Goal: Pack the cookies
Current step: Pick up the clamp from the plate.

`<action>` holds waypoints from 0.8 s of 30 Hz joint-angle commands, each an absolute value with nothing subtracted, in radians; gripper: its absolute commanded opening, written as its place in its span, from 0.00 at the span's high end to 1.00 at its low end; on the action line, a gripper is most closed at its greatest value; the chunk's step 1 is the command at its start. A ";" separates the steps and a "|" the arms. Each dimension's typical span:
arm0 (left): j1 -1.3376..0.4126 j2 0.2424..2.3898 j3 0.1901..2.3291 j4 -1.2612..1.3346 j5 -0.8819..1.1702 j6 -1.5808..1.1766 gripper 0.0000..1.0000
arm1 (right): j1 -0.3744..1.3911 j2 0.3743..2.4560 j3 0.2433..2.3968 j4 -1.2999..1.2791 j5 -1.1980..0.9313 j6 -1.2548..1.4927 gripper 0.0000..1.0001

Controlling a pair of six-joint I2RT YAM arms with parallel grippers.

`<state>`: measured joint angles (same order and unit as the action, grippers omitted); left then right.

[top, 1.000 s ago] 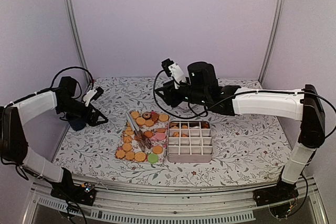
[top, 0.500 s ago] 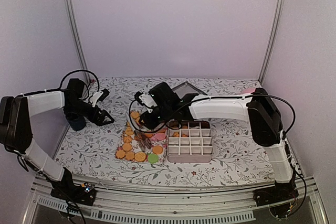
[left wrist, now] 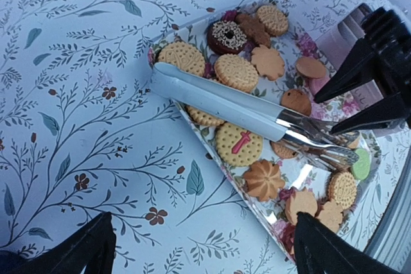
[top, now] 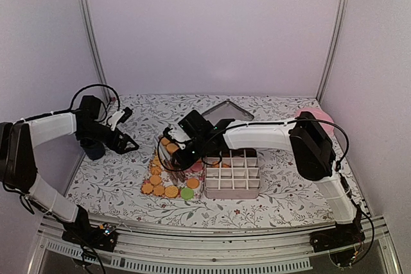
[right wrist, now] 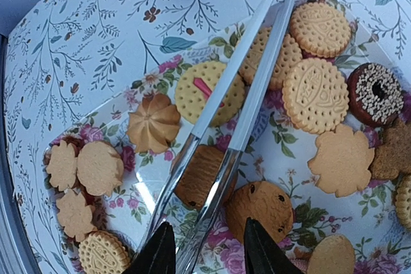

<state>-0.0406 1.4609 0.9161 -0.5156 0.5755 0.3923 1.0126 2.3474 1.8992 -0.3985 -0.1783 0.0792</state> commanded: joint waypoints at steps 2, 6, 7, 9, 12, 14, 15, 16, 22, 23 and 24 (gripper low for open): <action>-0.035 1.412 0.911 -0.539 0.588 0.416 0.03 | 1.011 2.402 1.930 -0.442 -0.202 0.080 0.62; -0.037 1.394 0.910 -0.550 0.584 0.427 0.03 | 1.011 2.423 1.941 -0.454 -0.196 0.078 0.66; -0.037 1.392 0.910 -0.553 0.585 0.428 0.03 | 1.011 2.425 1.943 -0.455 -0.192 0.078 0.69; -0.036 1.388 0.910 -0.556 0.583 0.430 0.03 | 1.011 2.424 1.943 -0.450 -0.187 0.080 0.75; -0.036 1.386 0.911 -0.560 0.585 0.430 0.03 | 1.010 2.413 1.944 -0.439 -0.182 0.084 0.86; -0.036 1.385 0.915 -0.561 0.583 0.430 0.03 | 1.010 2.399 1.942 -0.428 -0.187 0.090 0.91; -0.037 1.385 0.915 -0.561 0.584 0.430 0.03 | 1.011 2.392 1.941 -0.422 -0.190 0.094 0.93; -0.037 1.385 0.917 -0.561 0.583 0.430 0.03 | 1.013 2.384 1.939 -0.416 -0.195 0.098 0.94; -0.036 1.384 0.917 -0.563 0.581 0.435 0.02 | 1.018 2.368 1.936 -0.410 -0.221 0.126 0.78; -0.036 1.384 0.916 -0.563 0.582 0.434 0.03 | 1.018 2.370 1.934 -0.414 -0.217 0.128 0.75; -0.037 1.385 0.914 -0.563 0.582 0.435 0.02 | 1.018 2.372 1.931 -0.418 -0.212 0.130 0.74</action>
<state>-0.0406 1.4006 0.9161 -0.5533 0.5747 0.4187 1.0142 2.3985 1.9217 -0.4194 -0.2024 0.1162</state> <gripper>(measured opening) 0.975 0.227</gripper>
